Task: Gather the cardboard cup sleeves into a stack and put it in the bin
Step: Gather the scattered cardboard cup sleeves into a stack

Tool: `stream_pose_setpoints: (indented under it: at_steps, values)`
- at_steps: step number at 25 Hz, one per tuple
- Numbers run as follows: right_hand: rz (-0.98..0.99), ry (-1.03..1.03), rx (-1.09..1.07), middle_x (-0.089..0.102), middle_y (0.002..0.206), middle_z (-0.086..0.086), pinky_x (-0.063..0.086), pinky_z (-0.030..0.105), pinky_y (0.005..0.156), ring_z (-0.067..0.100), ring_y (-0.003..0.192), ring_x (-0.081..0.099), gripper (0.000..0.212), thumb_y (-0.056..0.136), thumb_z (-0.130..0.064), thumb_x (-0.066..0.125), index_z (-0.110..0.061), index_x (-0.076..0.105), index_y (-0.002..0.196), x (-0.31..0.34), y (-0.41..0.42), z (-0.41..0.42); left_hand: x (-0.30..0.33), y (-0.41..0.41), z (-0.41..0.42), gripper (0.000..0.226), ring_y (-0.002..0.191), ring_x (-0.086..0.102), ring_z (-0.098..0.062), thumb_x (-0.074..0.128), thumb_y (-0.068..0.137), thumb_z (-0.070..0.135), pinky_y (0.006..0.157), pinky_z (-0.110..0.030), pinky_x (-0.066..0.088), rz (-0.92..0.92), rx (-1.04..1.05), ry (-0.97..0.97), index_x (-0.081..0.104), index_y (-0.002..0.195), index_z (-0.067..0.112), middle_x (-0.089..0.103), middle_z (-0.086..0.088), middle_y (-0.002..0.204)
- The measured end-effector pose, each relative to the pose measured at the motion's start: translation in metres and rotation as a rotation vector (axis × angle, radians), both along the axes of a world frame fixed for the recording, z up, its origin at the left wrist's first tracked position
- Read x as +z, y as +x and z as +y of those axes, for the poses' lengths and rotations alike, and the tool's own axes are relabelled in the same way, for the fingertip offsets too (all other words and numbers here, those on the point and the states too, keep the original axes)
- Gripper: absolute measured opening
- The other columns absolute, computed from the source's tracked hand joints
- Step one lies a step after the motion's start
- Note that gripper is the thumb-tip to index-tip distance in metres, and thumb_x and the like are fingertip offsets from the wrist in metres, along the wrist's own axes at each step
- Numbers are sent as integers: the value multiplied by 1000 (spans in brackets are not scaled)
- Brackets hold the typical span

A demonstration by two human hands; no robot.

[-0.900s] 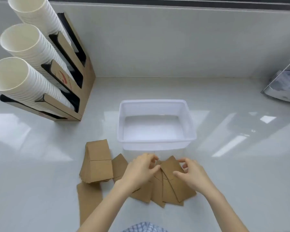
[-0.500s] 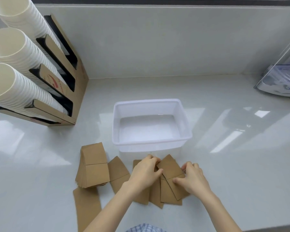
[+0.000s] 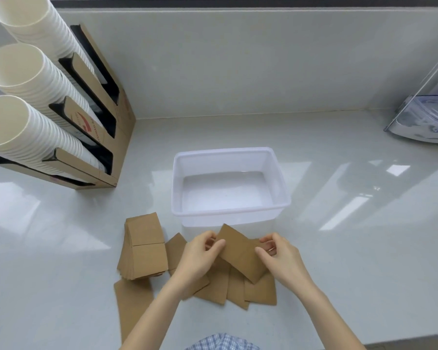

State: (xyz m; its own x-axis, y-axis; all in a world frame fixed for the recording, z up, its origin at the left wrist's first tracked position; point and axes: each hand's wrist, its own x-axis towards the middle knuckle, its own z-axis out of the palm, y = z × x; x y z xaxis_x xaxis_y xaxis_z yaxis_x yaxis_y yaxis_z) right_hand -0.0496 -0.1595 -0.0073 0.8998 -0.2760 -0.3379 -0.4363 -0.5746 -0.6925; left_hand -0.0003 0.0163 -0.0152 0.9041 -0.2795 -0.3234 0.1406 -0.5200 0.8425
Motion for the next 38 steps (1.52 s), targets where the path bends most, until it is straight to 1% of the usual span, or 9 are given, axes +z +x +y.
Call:
stream_pose_setpoints:
  at_steps: [4,8,12,16,22,27,31,34,38]
  values:
    - [131,-188,26,44,124,9,42,34,88,24,114,46,53,84,-39,55,-13,38,126,-4,-3,4,-3,4,28,10,69,61,-16,46,90,22,54,-14,52,60,153,-36,55,89,17,62,-7,96]
    - [274,-401,72,37,124,16,39,37,95,33,117,38,68,75,-47,64,-4,35,119,-5,-3,17,-6,4,36,10,81,64,-19,44,90,16,59,-16,56,77,220,-86,53,95,12,64,-13,106]
    - [277,-301,43,44,123,18,41,39,89,34,115,45,62,75,-36,68,-3,34,115,-5,1,18,-7,2,34,11,87,61,-15,42,91,13,60,-14,56,79,241,-98,50,99,12,63,-13,109]
    - [125,-67,-43,57,117,15,40,31,71,29,94,56,41,87,-14,53,-8,33,122,-6,-2,13,-8,0,35,12,86,62,-15,39,92,12,61,-17,55,63,245,-68,47,100,11,62,-14,109]
    - [-93,58,-153,56,86,3,38,27,55,17,69,52,30,90,-8,42,-16,44,119,10,-2,1,-6,-1,31,11,79,59,-6,35,92,11,57,-14,51,71,232,-43,45,97,12,62,-12,107]
    - [-101,143,173,59,101,-6,42,6,64,5,85,56,33,91,-10,42,-24,52,118,14,10,23,-4,-6,27,16,84,60,-11,33,93,14,61,-16,55,131,210,-83,47,99,11,63,-14,102]
    - [-131,46,310,57,109,-1,35,16,86,12,109,52,36,89,-10,45,-21,53,122,3,22,40,-2,-11,23,20,86,62,-12,40,92,24,66,-20,57,167,225,-141,49,103,11,62,-10,102]
    - [-143,2,309,48,100,-5,34,18,85,13,104,51,34,88,-15,49,-23,54,121,0,26,45,-2,-13,24,23,92,63,-14,49,88,25,66,-20,57,171,209,-150,48,107,12,63,-8,108]
    - [-147,18,308,45,98,-6,36,13,81,5,92,46,32,87,-19,53,-22,56,118,-2,25,46,-2,-14,25,14,90,61,-15,51,88,18,63,-18,57,126,205,-118,47,100,16,64,-7,104]
